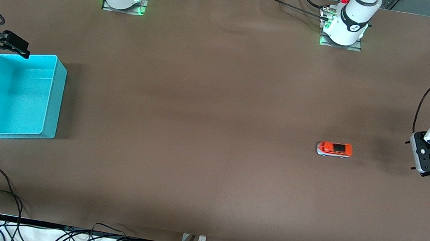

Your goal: Wind up bus and store in blue box

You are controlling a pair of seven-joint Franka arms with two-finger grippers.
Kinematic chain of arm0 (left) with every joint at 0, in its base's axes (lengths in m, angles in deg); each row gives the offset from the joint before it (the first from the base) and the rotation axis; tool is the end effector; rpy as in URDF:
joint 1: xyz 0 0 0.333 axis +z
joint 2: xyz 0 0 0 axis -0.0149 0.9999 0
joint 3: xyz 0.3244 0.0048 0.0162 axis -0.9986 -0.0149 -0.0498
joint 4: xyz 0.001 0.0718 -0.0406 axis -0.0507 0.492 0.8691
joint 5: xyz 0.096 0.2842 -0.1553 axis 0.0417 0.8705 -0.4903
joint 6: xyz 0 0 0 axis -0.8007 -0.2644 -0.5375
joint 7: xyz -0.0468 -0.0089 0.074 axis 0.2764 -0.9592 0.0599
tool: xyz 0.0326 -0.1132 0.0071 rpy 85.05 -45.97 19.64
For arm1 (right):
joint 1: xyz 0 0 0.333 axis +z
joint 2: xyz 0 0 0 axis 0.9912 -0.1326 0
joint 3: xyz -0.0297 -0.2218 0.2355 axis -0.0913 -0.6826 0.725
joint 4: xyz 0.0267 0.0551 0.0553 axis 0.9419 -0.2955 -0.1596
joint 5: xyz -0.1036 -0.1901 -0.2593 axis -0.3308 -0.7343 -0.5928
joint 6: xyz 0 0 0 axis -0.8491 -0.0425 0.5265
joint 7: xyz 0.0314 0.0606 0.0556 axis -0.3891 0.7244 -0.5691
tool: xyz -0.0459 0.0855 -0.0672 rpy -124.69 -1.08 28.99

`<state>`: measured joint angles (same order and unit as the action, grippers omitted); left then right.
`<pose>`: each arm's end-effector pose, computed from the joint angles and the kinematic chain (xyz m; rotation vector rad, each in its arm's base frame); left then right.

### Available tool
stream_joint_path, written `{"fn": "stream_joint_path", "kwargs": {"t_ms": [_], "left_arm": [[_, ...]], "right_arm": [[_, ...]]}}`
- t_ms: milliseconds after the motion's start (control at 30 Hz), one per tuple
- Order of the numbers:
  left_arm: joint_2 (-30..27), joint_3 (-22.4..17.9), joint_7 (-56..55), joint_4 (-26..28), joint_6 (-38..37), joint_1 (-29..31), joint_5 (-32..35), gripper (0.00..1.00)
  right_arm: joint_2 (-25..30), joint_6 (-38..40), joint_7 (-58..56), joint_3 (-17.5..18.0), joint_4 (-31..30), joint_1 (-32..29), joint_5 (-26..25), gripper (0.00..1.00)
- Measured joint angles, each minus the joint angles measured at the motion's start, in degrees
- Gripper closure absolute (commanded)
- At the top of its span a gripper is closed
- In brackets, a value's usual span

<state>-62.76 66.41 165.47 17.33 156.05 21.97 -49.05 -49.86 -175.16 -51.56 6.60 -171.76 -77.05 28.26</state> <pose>0.5613 0.1817 0.3230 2.4425 -1.9072 -0.1541 0.5273 -0.0123 0.5819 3.1088 0.0340 -0.1361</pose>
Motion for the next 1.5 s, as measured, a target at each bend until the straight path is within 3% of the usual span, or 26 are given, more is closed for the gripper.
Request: {"fn": "stream_joint_path", "kwargs": {"t_ms": [400,800,1267,1500], "left_arm": [[-0.71,7.51,-29.62,-11.13,-24.15,-0.11,0.00,0.00],[-0.73,13.55,-55.70,-18.62,-37.21,-0.19,0.00,0.00],[-3.11,13.64,-61.03,-20.10,-38.17,-2.34,0.00,0.00],[-5.60,7.43,-61.56,-20.13,-38.18,-9.59,-0.25,0.00]], "right_arm": [[0.00,0.00,0.00,0.00,0.00,0.00,0.00,0.00],[0.00,0.00,0.00,0.00,0.00,0.00,0.00,0.00],[0.00,0.00,0.00,0.00,0.00,0.00,0.00,0.00],[0.00,0.00,0.00,0.00,0.00,0.00,0.00,0.00]]}}
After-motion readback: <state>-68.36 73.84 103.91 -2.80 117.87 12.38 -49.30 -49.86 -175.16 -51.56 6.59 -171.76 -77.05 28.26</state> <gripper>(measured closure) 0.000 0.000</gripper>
